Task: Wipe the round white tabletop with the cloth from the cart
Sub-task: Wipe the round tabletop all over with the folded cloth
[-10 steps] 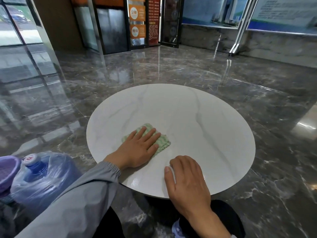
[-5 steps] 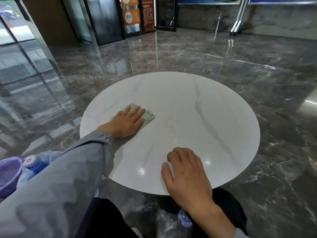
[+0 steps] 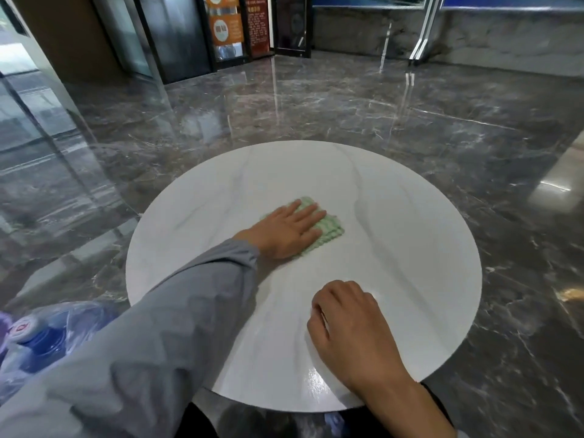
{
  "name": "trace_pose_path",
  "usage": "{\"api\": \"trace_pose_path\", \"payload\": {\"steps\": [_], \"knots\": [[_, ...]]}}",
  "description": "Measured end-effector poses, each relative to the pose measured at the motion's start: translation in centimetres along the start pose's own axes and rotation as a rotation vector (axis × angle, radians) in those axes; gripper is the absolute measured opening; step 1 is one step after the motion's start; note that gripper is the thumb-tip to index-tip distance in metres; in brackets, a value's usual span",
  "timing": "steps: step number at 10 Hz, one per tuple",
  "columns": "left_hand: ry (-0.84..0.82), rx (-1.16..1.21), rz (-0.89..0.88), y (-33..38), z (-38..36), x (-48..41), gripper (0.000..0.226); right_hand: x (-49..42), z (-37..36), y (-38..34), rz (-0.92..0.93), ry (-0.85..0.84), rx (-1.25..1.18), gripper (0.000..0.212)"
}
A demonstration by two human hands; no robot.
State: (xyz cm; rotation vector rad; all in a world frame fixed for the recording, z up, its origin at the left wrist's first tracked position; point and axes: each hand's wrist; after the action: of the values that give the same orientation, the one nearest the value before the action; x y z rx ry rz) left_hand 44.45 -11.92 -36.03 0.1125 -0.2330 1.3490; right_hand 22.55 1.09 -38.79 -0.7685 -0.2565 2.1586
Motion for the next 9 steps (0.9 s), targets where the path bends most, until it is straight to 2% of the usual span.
{"api": "trace_pose_path", "payload": {"steps": [1,2,3,4,6,9], "knots": [[0.005,0.029,0.228,-6.8,-0.3,0.7,0.061,-0.8,-0.6,0.3,-0.012,0.016,0.008,0.018],[-0.019,0.029,0.380,-14.7,-2.2,2.7,0.092,-1.1,-1.1,0.1,-0.022,0.012,0.021,0.016],[-0.027,-0.006,0.436,-20.2,-4.9,5.2,0.120,-1.4,-1.4,-0.5,-0.022,0.005,0.030,0.013],[0.072,0.051,0.462,-20.7,-5.7,8.7,0.099,-1.5,-1.5,-1.5,-0.009,-0.024,0.018,0.011],[0.089,0.042,0.533,-19.4,-7.8,14.8,0.102,-0.4,-1.7,-3.4,0.012,-0.084,-0.020,0.008],[0.079,0.092,0.501,-5.2,-6.4,20.7,0.098,1.9,-1.2,-3.6,-0.050,-0.069,-0.077,0.012]]}}
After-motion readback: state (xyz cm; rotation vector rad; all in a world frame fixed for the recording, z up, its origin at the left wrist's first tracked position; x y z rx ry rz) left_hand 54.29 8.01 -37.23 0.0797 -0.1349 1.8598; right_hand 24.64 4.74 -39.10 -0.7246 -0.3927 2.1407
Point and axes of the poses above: each hand's wrist, its own x-axis away from the middle knuckle, its own z-axis out of the back of the hand, y = z × x, and after that the axes turned 10 degrees about -x, right-handed
